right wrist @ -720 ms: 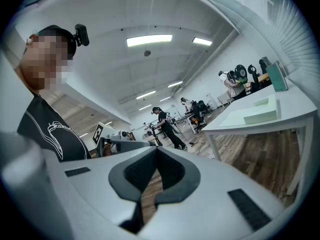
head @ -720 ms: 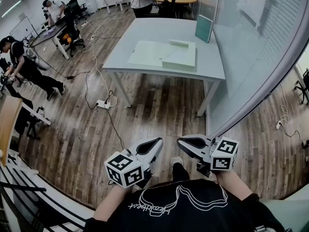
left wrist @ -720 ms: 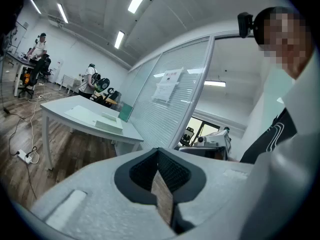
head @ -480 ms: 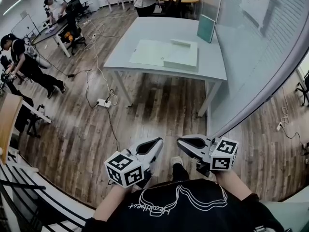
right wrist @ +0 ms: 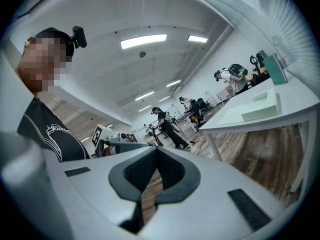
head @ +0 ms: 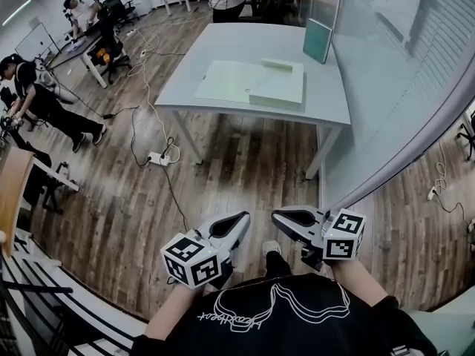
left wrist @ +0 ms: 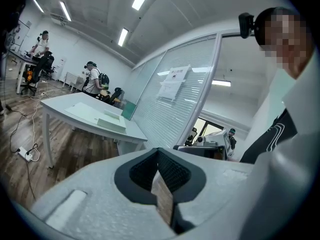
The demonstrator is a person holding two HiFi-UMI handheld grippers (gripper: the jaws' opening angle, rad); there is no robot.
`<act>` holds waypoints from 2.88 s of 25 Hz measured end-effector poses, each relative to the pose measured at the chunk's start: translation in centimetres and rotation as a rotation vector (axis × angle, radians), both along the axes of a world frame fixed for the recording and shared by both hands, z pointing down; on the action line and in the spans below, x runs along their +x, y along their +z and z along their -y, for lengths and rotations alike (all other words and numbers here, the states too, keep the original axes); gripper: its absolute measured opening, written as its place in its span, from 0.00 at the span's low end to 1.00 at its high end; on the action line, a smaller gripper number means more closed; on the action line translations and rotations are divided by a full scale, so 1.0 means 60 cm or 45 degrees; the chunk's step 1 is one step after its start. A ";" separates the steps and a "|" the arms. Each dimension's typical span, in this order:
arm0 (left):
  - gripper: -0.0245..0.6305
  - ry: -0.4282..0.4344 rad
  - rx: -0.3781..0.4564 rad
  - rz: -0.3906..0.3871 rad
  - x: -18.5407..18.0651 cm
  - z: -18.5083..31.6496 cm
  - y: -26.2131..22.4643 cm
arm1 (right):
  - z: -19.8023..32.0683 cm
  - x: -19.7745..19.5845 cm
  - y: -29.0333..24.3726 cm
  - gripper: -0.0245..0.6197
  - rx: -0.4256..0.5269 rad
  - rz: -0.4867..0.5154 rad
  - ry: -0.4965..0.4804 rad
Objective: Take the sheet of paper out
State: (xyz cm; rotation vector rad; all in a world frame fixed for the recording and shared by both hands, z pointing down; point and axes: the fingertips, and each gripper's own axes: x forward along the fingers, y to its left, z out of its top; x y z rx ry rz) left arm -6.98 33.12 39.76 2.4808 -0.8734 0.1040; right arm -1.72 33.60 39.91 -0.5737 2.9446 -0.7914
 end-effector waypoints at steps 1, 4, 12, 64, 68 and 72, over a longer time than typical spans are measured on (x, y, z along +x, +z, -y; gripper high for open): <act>0.06 0.000 -0.004 0.001 0.003 0.010 0.002 | 0.010 0.003 0.001 0.05 -0.002 0.004 -0.001; 0.06 0.004 -0.018 0.001 0.013 0.044 0.008 | 0.045 0.014 0.004 0.05 -0.009 0.012 0.005; 0.06 0.033 -0.042 0.004 0.069 0.169 0.012 | 0.171 0.064 0.010 0.05 -0.026 0.021 0.029; 0.06 0.531 -0.055 -0.041 0.134 0.944 -0.020 | 0.919 0.130 -0.026 0.05 -0.040 0.119 0.518; 0.06 0.570 -0.080 -0.035 0.131 0.985 -0.004 | 0.957 0.130 -0.010 0.05 -0.067 0.124 0.561; 0.06 0.590 -0.108 -0.033 0.132 1.027 0.013 | 0.992 0.138 0.002 0.05 -0.081 0.130 0.602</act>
